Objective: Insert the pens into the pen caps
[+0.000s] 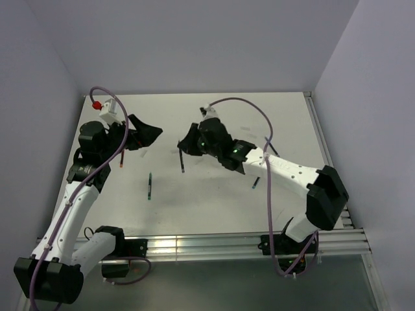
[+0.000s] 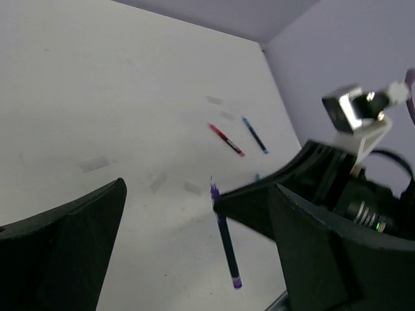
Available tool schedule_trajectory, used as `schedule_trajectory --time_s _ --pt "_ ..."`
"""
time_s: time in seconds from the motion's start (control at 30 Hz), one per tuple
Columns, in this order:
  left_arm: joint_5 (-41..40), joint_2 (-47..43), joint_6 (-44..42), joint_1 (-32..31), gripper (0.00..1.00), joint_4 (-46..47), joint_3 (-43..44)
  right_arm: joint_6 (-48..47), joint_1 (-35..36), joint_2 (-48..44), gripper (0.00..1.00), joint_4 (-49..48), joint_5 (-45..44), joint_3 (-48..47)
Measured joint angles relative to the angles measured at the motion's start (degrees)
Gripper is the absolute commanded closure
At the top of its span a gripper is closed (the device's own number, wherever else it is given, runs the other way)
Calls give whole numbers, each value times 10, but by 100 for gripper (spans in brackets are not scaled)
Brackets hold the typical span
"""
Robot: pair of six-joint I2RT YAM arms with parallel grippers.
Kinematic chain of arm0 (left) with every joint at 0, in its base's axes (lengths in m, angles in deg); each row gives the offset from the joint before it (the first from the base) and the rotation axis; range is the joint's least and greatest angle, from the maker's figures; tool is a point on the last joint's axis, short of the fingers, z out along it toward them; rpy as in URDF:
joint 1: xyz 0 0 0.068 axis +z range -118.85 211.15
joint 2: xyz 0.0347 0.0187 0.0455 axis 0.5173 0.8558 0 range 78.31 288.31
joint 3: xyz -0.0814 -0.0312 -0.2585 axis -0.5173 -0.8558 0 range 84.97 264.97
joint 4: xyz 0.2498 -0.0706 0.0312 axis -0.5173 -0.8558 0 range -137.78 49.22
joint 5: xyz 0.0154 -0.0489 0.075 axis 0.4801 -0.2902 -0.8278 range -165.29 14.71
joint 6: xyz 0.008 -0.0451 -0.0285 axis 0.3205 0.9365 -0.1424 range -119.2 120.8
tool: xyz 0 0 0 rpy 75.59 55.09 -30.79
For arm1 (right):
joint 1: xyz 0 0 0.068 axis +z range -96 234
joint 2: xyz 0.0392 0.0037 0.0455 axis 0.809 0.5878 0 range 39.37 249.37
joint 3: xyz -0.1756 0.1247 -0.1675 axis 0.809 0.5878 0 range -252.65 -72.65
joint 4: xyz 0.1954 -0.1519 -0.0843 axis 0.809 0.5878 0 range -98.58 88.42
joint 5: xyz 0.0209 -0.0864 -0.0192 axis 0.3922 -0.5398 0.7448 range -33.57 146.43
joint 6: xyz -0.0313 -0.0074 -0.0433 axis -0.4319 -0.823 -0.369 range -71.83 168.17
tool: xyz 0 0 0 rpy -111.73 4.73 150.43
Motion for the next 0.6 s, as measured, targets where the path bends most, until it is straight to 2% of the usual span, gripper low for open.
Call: schedule_trajectory --time_s 0.2,0.33,0.4,0.6 --pt "122 -14 56 3 7 104 -43 38 -58 -52 100 -110 66 2" --pt "184 -15 102 3 7 176 -63 51 -69 -55 100 -141 88 2" --pt "200 -14 116 3 1 194 -65 53 -70 -55 100 -148 96 2" --pt "225 -7 155 3 1 240 -70 63 -70 -68 100 -171 111 2"
